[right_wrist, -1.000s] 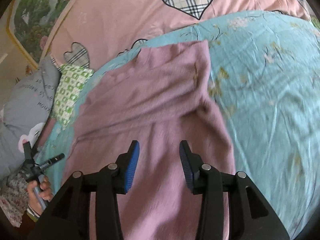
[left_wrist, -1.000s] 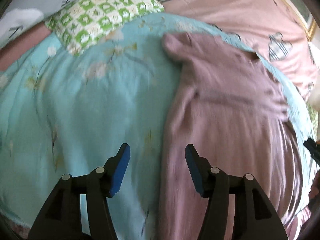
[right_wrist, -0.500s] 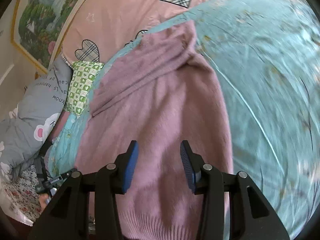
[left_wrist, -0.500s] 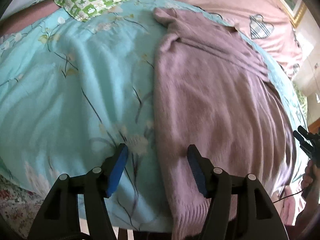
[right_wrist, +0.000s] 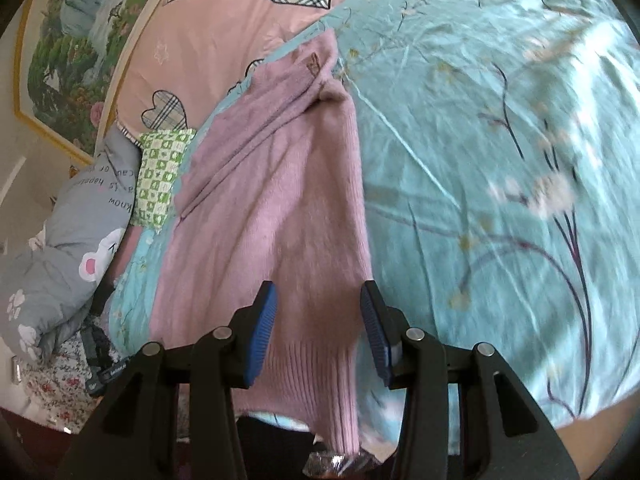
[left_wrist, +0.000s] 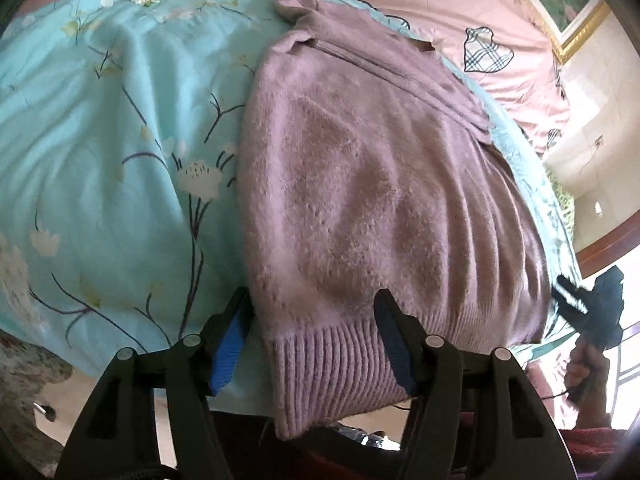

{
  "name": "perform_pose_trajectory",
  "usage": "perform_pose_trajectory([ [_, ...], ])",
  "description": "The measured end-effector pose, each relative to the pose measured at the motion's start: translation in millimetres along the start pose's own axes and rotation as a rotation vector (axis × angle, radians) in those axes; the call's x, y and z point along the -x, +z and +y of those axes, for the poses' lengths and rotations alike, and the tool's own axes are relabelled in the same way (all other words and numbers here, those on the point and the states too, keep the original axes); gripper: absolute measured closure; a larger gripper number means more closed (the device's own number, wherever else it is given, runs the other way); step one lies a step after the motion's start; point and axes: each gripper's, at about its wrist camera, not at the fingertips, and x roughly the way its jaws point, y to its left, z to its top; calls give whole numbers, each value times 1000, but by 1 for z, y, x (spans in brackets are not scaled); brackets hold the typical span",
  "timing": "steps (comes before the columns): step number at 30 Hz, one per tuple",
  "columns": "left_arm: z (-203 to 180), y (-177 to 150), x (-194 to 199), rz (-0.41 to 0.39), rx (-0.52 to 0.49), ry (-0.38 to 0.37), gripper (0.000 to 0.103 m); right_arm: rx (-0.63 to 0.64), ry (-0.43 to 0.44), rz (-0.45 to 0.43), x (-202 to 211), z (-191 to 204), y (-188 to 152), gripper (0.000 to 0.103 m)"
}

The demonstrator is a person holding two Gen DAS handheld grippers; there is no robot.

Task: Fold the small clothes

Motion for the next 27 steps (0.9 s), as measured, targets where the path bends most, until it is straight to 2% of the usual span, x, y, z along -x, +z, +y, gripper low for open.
perform_pose_trajectory([
  [3,0,4,-2,3,1,7,51,2,58,50,-8,1,-12,58],
  [6,2,10,-3,7,19,-9,78,13,70,77,-20,5,-18,59],
  [7,4,11,-5,16,32,-31,92,18,78,82,-25,8,-19,64],
  [8,8,13,-5,25,63,-66,94,25,73,92,-27,8,-20,86],
  [9,14,13,-3,19,99,-99,96,35,54,112,-31,10,-20,97],
  [11,21,11,4,-9,116,-126,98,48,34,106,-24,8,-21,96],
  [13,24,8,6,-25,101,-117,98,50,13,80,-8,-1,-20,97],
  [16,22,4,-2,-6,91,-95,98,15,9,78,2,-19,-19,97],
  [18,17,4,-4,0,73,-82,97,15,22,85,-1,-17,-19,97],
  [20,14,7,-10,45,75,-95,76,26,64,107,-7,-11,-20,97],
  [22,13,5,-9,49,66,-100,73,10,87,127,-13,-12,-20,94],
  [25,7,3,-9,46,25,-74,77,17,91,138,-15,-13,-22,93],
  [26,7,3,-9,42,15,-65,89,29,90,140,-14,-11,-23,93],
  [27,6,3,-8,39,8,-56,94,50,85,144,-14,-9,-23,94],
])
